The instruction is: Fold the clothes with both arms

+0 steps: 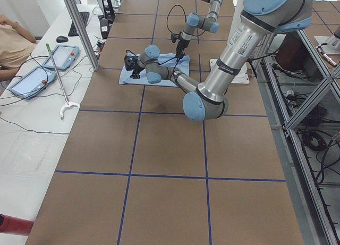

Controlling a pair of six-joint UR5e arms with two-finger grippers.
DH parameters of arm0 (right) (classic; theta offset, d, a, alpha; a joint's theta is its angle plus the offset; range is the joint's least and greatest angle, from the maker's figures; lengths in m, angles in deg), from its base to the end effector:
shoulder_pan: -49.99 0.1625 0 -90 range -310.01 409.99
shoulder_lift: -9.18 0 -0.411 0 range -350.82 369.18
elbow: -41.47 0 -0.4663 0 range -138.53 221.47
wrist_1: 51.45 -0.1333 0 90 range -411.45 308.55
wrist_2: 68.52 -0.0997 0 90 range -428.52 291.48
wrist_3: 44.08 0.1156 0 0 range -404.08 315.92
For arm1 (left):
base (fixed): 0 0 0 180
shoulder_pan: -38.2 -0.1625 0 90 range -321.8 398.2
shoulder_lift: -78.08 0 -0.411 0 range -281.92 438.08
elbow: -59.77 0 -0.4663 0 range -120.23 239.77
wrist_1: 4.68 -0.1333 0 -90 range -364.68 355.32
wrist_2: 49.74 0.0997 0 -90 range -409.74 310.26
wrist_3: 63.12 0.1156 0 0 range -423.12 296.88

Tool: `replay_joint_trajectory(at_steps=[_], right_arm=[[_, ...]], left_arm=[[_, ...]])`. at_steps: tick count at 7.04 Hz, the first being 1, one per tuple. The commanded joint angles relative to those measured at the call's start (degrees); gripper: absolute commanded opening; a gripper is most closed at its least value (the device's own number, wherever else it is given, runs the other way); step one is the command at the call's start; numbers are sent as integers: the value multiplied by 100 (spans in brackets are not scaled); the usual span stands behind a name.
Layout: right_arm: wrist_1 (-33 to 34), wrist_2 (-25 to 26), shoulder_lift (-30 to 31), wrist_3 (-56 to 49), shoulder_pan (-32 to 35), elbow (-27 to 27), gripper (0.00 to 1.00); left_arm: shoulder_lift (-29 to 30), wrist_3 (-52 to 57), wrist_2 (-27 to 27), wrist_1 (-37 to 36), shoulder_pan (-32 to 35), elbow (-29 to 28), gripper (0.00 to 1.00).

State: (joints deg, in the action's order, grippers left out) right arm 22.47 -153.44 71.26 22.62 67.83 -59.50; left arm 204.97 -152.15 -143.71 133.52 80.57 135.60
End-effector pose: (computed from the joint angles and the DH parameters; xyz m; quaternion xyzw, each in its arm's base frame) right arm -0.6289 -0.3532 0.2174 0.1988 -0.4179 -0.0218 0.8862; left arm 0.5202 -0.6441 0.2546 0.1879 0.5492 -0.2689 0.7686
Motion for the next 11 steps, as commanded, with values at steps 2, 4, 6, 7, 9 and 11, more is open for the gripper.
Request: replay_joint_trajectory(at_steps=[2, 4, 6, 7, 9, 11], right_arm=[[-18, -25, -21, 10, -9, 95, 0], [-62, -43, -3, 1, 8, 43, 0], [-62, -287, 223, -25, 236, -281, 0], [-62, -437, 547, -25, 298, -561, 0], [-62, -325, 769, 228, 264, -582, 0], [-70, -342, 927, 371, 263, -608, 0]], left_arm=[[3, 0, 9, -4, 0, 1, 53], [3, -9, 9, 5, 0, 10, 53], [11, -9, 10, 5, 0, 10, 53], [20, -61, 10, 5, 0, 19, 53], [20, -97, 10, -4, -9, 28, 53], [20, -88, 10, -4, -9, 45, 53]])
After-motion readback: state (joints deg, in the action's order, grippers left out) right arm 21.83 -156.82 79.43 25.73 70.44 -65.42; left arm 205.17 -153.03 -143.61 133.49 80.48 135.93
